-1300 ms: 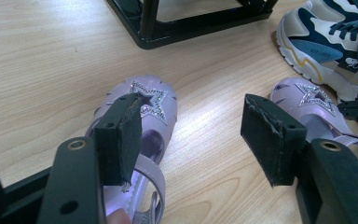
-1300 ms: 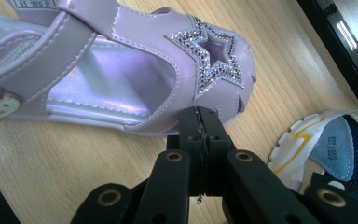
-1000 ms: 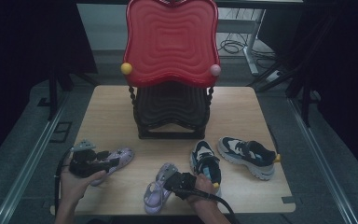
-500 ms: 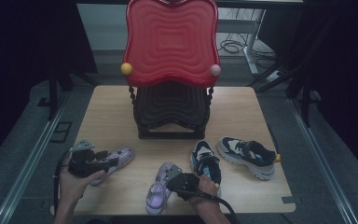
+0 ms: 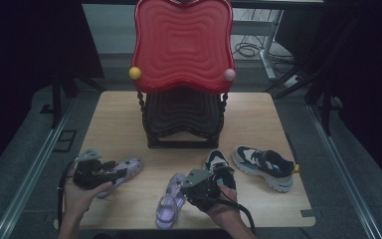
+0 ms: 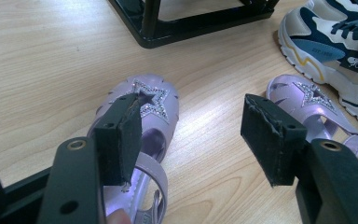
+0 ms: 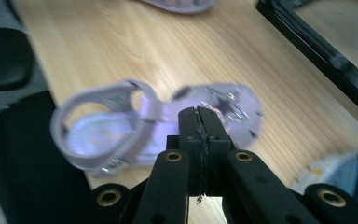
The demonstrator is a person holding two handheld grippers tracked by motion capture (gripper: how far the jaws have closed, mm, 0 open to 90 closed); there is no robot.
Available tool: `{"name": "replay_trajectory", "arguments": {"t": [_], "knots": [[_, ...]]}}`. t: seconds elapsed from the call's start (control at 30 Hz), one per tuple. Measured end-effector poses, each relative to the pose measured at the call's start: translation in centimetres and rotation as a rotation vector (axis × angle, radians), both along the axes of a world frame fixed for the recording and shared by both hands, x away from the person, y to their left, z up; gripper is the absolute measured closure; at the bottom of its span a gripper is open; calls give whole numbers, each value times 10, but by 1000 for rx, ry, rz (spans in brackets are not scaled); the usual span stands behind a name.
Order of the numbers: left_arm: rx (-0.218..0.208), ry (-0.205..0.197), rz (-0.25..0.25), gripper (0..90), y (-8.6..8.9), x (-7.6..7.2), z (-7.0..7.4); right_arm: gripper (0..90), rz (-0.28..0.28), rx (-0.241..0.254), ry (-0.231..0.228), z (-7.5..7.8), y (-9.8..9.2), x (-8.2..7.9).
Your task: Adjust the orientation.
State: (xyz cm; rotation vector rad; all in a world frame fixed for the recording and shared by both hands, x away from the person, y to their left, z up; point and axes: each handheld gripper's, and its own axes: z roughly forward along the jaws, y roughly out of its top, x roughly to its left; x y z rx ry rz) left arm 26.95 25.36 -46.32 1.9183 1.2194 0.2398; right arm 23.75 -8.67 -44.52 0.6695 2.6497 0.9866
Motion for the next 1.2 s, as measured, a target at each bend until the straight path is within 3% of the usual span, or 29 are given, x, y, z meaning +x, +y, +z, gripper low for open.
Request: {"name": "replay_trajectory", "arguments": {"t": [0.23, 0.6, 0.93, 1.2], "knots": [[0, -3, -3, 388, 0, -1, 1, 899, 106, 3, 47, 6, 26, 1], [5, 1, -23, 390, -6, -1, 1, 899, 173, 27, 93, 2, 47, 5], [3, 5, -22, 389, -4, 0, -1, 900, 251, -32, 132, -17, 84, -2], [5, 7, -20, 389, -3, 0, -1, 899, 268, -106, 140, -32, 93, -4]]}}
